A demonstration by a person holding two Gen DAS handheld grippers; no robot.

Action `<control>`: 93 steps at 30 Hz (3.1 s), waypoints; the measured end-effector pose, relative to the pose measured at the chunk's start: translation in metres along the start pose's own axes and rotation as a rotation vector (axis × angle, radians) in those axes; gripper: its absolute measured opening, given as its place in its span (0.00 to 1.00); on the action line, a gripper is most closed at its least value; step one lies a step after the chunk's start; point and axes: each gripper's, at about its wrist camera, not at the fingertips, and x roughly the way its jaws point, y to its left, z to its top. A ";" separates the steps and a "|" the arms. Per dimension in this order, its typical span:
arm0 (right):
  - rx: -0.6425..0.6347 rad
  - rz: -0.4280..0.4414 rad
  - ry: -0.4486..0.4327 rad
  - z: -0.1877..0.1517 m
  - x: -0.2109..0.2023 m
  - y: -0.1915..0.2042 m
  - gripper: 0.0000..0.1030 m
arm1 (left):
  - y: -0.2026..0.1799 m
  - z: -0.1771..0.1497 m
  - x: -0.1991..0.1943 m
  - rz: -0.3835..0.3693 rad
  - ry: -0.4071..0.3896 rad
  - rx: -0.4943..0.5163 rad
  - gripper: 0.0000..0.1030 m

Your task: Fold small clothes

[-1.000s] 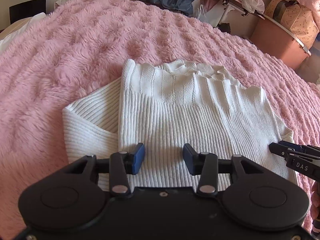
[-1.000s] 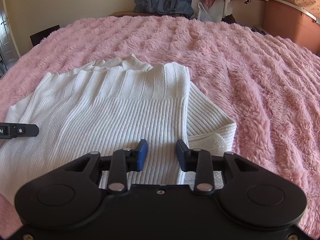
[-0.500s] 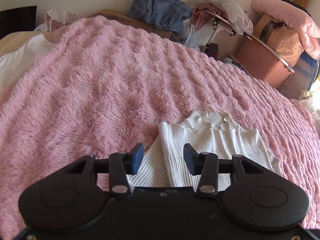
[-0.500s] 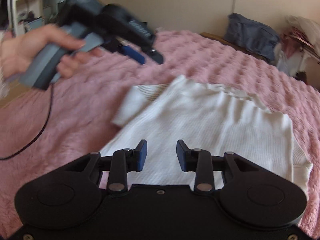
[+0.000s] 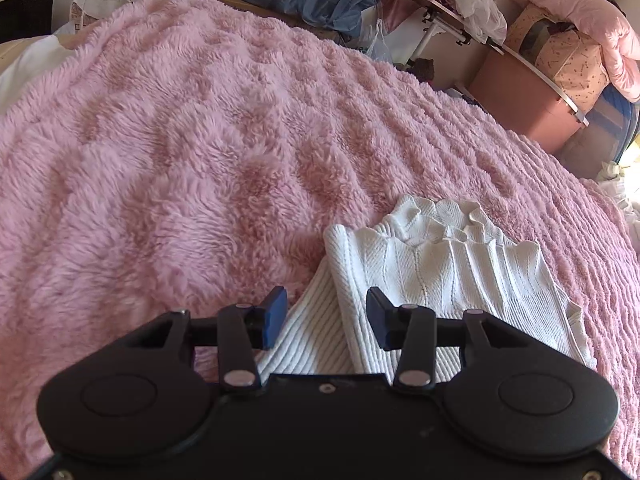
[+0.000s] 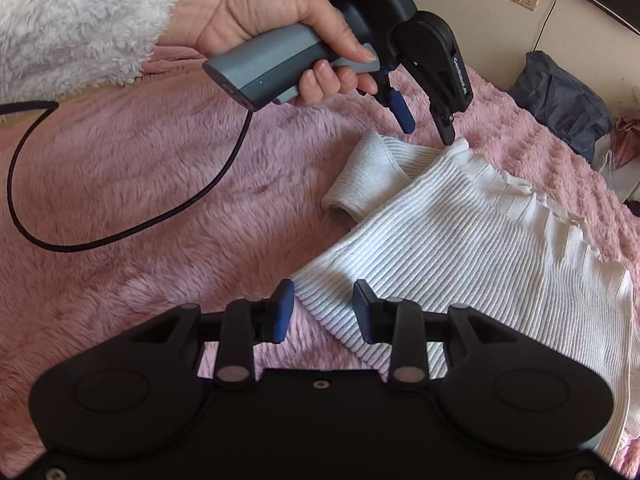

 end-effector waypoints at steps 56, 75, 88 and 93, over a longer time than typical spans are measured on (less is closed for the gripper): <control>0.354 -0.150 -0.210 -0.030 -0.095 -0.094 0.11 | -0.161 0.084 0.036 -0.041 0.199 -0.075 0.07; 0.715 -0.203 -0.147 -0.125 -0.113 -0.165 0.10 | -0.293 0.052 0.142 -0.019 0.322 0.041 0.07; 0.811 -0.213 -0.098 -0.155 -0.107 -0.178 0.10 | -0.307 0.038 0.172 -0.008 0.328 0.028 0.07; 0.821 -0.205 -0.080 -0.161 -0.101 -0.180 0.12 | -0.304 0.035 0.175 -0.040 0.289 0.023 0.13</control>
